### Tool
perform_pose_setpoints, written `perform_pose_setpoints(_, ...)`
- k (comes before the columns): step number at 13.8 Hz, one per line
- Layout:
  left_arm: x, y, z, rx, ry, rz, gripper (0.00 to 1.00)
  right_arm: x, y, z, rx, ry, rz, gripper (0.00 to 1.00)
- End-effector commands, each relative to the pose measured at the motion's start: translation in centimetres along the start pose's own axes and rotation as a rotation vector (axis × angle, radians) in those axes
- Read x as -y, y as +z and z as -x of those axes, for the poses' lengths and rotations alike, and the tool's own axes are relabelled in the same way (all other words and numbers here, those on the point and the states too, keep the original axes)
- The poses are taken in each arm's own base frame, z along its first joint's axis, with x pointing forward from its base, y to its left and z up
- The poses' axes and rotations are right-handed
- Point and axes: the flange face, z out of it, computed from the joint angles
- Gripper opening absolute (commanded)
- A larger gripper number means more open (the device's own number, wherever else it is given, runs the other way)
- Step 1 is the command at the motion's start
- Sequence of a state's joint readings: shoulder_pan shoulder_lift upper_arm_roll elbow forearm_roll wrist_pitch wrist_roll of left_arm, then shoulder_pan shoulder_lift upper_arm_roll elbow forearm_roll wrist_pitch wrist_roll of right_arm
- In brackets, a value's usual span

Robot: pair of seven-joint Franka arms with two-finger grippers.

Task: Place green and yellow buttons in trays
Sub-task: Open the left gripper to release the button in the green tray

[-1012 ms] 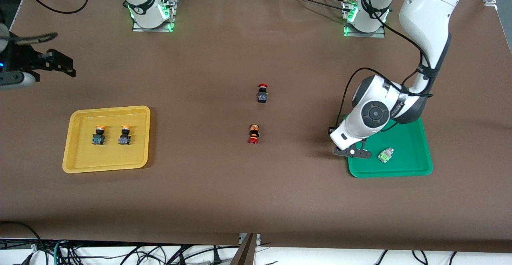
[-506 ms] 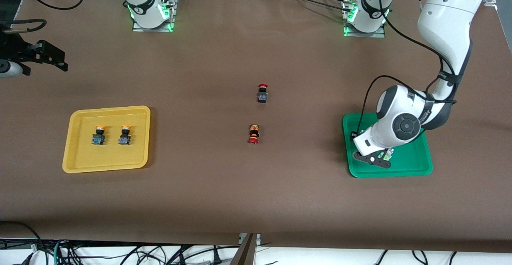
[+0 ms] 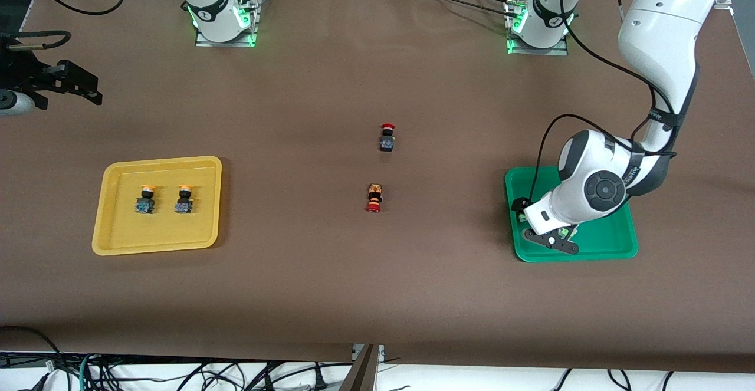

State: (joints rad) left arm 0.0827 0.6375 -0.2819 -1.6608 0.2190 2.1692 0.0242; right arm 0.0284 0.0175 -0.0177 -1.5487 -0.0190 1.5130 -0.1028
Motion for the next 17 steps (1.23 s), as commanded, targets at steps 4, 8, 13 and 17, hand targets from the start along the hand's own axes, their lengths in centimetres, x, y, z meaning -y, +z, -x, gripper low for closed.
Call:
perform_pose_setpoints(4,4.7,-16.9,3.9,-0.019,-0.008,-0.058,1.0,0.2,0.3,-0.7,0.021,0.007,0.007,1.0)
perform_pose_setpoints(8,7.3,-29.2,8.0,-0.051,-0.113,0.04,1.0,-0.4,0.3,-0.7,0.019,0.019,0.0,1.0)
perform_pose_setpoints(13,7.2,-35.4,12.4,-0.091,-0.15,0.029,1.0,-0.2,0.5,-0.9,0.019,0.014,0.001,1.0)
perform_pose_setpoints(17,2.3,-37.0,15.3,-0.098,-0.199,0.026,1.0,-0.1,0.7,-1.1,0.019,0.012,0.002,1.0)
